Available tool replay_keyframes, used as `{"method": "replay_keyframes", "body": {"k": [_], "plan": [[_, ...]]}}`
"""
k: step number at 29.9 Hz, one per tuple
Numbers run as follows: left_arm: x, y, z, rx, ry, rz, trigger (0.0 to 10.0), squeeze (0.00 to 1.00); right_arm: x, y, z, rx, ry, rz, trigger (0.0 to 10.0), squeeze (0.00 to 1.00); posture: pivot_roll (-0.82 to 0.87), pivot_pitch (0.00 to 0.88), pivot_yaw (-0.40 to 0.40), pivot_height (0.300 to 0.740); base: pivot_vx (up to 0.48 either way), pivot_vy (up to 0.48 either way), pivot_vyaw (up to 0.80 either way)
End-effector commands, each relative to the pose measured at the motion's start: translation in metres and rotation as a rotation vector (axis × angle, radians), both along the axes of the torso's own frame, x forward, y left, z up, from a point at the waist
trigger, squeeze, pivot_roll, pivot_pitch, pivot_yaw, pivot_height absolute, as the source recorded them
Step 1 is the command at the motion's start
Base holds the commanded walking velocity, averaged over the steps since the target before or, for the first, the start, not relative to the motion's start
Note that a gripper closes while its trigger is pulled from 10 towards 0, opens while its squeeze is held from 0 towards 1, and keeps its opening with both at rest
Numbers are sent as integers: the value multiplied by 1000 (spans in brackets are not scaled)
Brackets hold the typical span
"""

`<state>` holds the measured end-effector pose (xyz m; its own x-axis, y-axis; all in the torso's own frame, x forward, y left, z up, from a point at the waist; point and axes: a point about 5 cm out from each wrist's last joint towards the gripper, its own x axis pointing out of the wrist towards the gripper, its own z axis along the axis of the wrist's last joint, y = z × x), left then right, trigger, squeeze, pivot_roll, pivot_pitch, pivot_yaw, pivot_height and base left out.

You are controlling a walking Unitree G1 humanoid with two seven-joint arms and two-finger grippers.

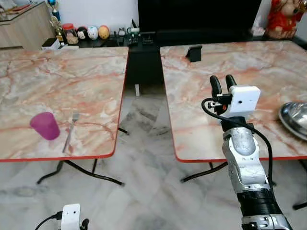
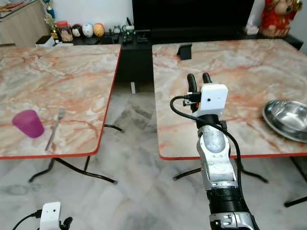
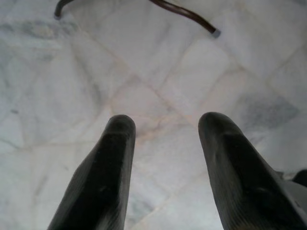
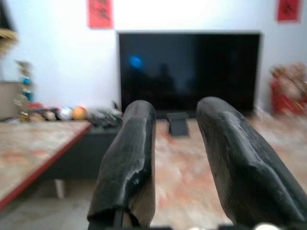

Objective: Setting the table

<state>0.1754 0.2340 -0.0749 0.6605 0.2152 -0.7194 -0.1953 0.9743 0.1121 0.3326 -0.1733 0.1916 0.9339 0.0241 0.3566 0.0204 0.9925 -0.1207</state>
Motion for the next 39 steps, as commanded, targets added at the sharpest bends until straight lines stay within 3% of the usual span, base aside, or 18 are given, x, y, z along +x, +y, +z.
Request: {"method": "replay_keyframes", "body": {"k": [1,39], "plan": [[-2,5,0,6,11,1,10000,0,2,6,10,-6,-39,19,10000,0,-85,0,57,714,0,345,438],[3,2,2,12,-12,-15,10000,0,2,8,6,16,-22,34,10000,0,-78,0,61,714,0,328,23]]}}
